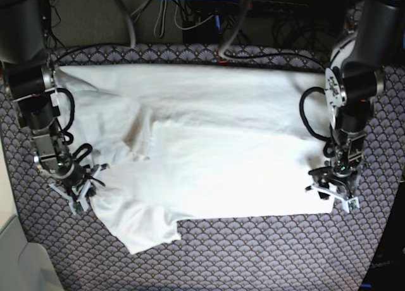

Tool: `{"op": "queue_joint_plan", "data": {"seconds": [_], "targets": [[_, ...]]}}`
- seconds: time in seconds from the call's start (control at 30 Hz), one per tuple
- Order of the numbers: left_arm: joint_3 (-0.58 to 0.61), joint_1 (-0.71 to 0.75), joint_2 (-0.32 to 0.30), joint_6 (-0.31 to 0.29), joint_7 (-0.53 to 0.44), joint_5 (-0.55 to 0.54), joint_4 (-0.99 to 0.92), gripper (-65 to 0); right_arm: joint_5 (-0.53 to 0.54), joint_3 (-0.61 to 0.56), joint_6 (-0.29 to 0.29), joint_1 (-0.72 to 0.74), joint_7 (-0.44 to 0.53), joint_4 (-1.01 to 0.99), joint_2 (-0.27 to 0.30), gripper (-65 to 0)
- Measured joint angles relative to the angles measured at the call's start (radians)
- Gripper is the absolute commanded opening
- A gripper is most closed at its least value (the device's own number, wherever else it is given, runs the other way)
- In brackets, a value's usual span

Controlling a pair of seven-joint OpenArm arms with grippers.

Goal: Fold the T-shirt properly
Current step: 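Pinch the shirt's side edges with both grippers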

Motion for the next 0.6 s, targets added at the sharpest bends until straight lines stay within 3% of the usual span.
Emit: {"op": "queue_joint_plan", "data": {"seconds": [0.5,0.6], "targets": [[0.000,0.009,-0.001,-0.001,-0.055,-0.003,-0.054,-35.8,0.000,-0.002,0.000,0.000,0.000,0.000,0.000,-65.0],[0.000,0.011,-0.003,-0.004,-0.058,-0.002,-0.054,-46.2,0.000,-0.002,0.000,0.001,0.000,0.000,0.000,-65.0]]}}
